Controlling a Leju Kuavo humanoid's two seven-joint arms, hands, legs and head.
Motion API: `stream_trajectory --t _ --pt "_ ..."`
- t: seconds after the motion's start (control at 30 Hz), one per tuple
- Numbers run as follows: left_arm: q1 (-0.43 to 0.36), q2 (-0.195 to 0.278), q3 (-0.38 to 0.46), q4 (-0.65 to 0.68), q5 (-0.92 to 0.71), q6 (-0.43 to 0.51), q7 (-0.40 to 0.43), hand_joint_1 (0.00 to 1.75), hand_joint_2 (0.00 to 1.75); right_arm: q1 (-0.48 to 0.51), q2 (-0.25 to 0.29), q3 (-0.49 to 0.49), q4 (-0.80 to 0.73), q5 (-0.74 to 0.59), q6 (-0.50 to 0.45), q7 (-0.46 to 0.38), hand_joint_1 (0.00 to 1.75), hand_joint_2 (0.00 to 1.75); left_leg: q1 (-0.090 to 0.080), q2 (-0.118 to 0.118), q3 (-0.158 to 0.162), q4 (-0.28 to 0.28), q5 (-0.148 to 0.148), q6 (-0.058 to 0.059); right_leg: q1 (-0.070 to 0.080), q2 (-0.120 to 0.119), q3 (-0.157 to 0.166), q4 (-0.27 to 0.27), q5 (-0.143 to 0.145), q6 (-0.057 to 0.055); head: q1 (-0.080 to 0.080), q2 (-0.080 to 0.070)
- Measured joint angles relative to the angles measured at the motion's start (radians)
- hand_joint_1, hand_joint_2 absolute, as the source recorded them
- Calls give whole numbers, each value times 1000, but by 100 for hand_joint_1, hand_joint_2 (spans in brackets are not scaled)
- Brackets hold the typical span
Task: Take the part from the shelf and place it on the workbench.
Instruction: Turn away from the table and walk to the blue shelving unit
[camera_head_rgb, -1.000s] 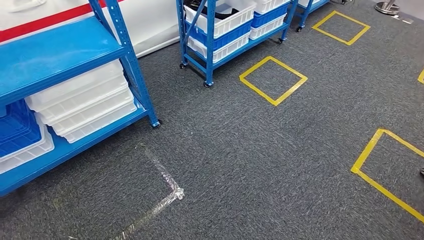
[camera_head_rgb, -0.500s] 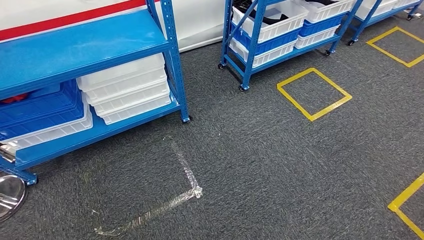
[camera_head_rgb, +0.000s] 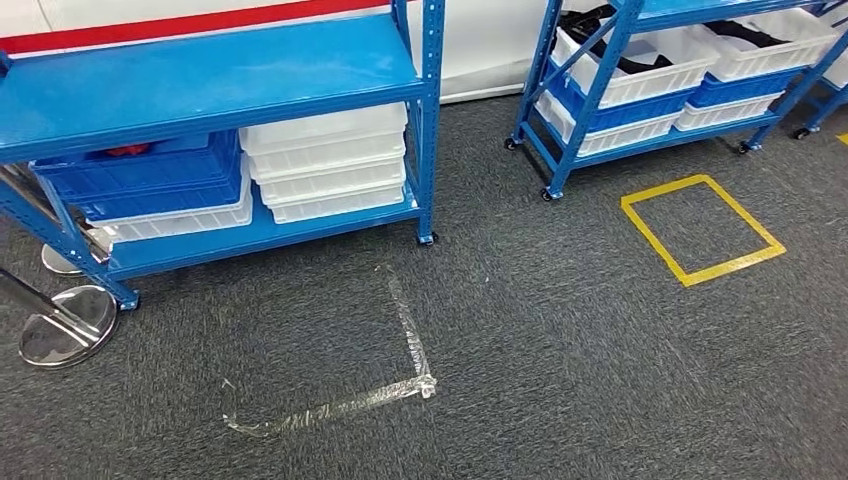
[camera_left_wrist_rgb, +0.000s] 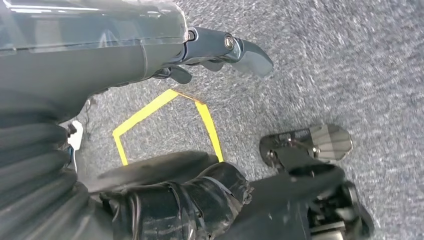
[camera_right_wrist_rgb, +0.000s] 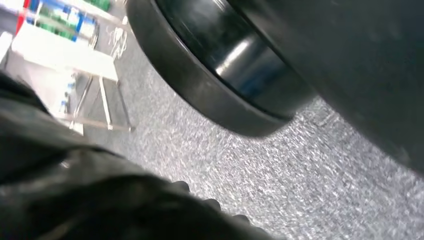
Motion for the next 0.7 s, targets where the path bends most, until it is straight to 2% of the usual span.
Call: stream_trajectory --t 0.03,0.07,0.13,0.17,0.2,0.23,0.27,0.3,0.37,0.4,0.43,0.5,0.57,0.6,0.63,0.7 --pt "2 1 0 0 4 2 -3 0 175 -1 -2 0 -1 -18 -14 1 0 131 1 -7 1 -3 1 6 -2 14 -1 7 -9 6 1 0" --pt "4 1 1 0 6 4 -7 0 175 0 -6 -1 -1 -34 -25 1 0 175 2 -13 3 -6 3 12 -5 38 -10 31 -26 11 2 0" --pt "5 1 9 0 -1 4 -10 0 175 11 -17 -4 -1 -59 -35 0 0 175 4 -23 3 -9 4 21 -8 96 -61 137 -85 17 6 0" --pt "5 1 16 -1 -11 1 -11 0 175 20 -21 -6 -1 -70 -37 -1 0 175 3 -29 3 -9 4 25 -7 111 -97 210 -116 17 6 0" --pt "7 1 25 -2 -26 -3 -11 0 175 30 -25 -8 -1 -81 -37 -2 0 175 2 -37 2 -8 4 26 -7 117 -131 272 -136 17 7 0" --pt "9 1 34 -3 -42 -8 -10 0 175 40 -29 -10 -1 -93 -38 -3 0 175 2 -44 3 -8 3 28 -7 120 -155 309 -139 16 7 0" --pt "10 1 45 -6 -62 -13 -9 0 175 51 -32 -12 0 -106 -38 -3 0 175 1 -51 4 -7 2 28 -7 120 -160 304 -120 14 7 0" --pt "11 1 56 -11 -83 -19 -7 0 175 63 -36 -15 1 -119 -39 -5 0 175 1 -59 5 -5 1 28 -7 121 -147 260 -83 10 7 0" --pt "12 1 87 -24 -127 -33 -4 0 175 84 -43 -23 3 -147 -40 -9 0 175 -1 -70 6 -1 -3 25 -5 123 -92 114 -2 1 7 0" --pt "13 1 105 -31 -149 -39 -3 0 175 91 -45 -27 3 -161 -41 -12 0 175 -3 -72 6 1 -5 22 -3 124 -71 60 20 -2 7 0" --pt "14 1 124 -37 -172 -46 -2 0 175 96 -47 -31 4 -174 -42 -16 0 175 -4 -74 6 2 -6 17 0 126 -59 29 29 -5 6 0" --pt "22 2 159 -45 -217 -59 2 0 87 104 -49 -38 5 -202 -43 -23 0 87 -4 -75 7 0 -7 7 2 126 -56 17 30 -10 5 0" --pt "35 4 195 -51 -262 -71 6 0 0 111 -51 -43 5 -228 -46 -26 0 0 -3 -73 6 8 -17 -5 -3 123 -47 8 35 -21 5 0" --pt "43 6 214 -52 -285 -78 9 0 0 115 -52 -46 4 -242 -48 -26 0 0 -2 -71 -4 32 -35 -11 -6 120 -43 4 38 -27 4 0" --pt "53 8 233 -53 -308 -84 11 0 0 120 -54 -49 2 -256 -49 -26 0 0 -1 -68 -24 79 -66 -16 -8 116 -39 0 40 -31 3 0" --pt "77 12 274 -53 -352 -97 16 0 0 128 -56 -55 -4 -283 -52 -31 0 0 2 -64 -81 214 -135 -24 -7 110 -39 1 39 -34 1 0"
